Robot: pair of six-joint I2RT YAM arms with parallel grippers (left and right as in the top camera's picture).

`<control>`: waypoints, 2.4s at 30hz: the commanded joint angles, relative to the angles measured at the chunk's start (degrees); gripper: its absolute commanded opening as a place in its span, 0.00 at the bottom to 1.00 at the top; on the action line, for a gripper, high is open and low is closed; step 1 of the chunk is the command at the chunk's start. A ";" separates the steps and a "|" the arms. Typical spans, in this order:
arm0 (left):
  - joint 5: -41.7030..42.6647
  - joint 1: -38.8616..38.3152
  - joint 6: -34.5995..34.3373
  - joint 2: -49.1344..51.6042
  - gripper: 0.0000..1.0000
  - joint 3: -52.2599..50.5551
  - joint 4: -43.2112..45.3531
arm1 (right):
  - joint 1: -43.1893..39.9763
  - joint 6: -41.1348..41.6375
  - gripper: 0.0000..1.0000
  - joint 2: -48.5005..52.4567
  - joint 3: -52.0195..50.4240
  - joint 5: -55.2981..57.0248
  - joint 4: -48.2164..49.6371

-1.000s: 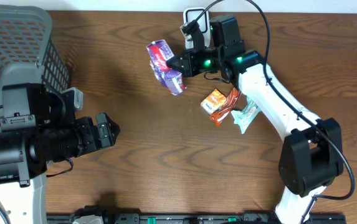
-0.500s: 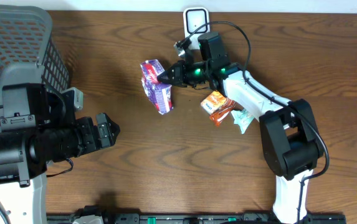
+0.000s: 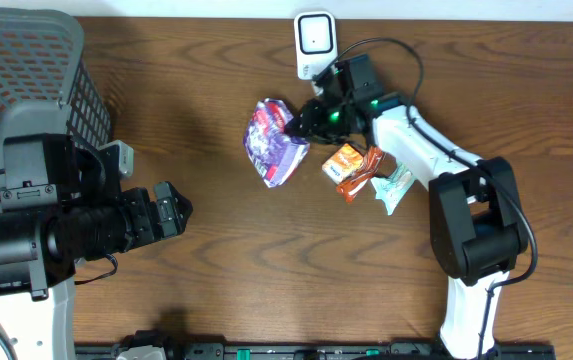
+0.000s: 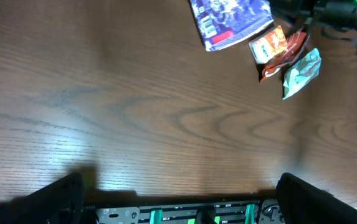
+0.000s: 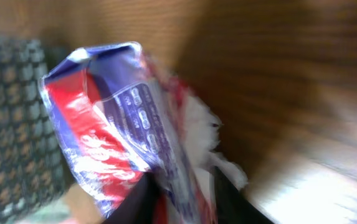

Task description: Scan the item barcode

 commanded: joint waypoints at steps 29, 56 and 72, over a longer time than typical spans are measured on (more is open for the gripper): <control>0.28 0.20 0.31 0.07 0.98 -0.13 -0.17 | 2.16 -13.22 0.47 0.39 5.44 25.94 -10.78; 0.28 0.20 0.31 0.07 0.98 -0.13 -0.17 | 4.85 -15.43 0.71 -9.84 5.53 27.32 -21.99; 0.28 0.20 0.31 0.07 0.98 -0.13 -0.17 | -3.43 -15.96 0.88 -9.49 5.35 30.84 -40.39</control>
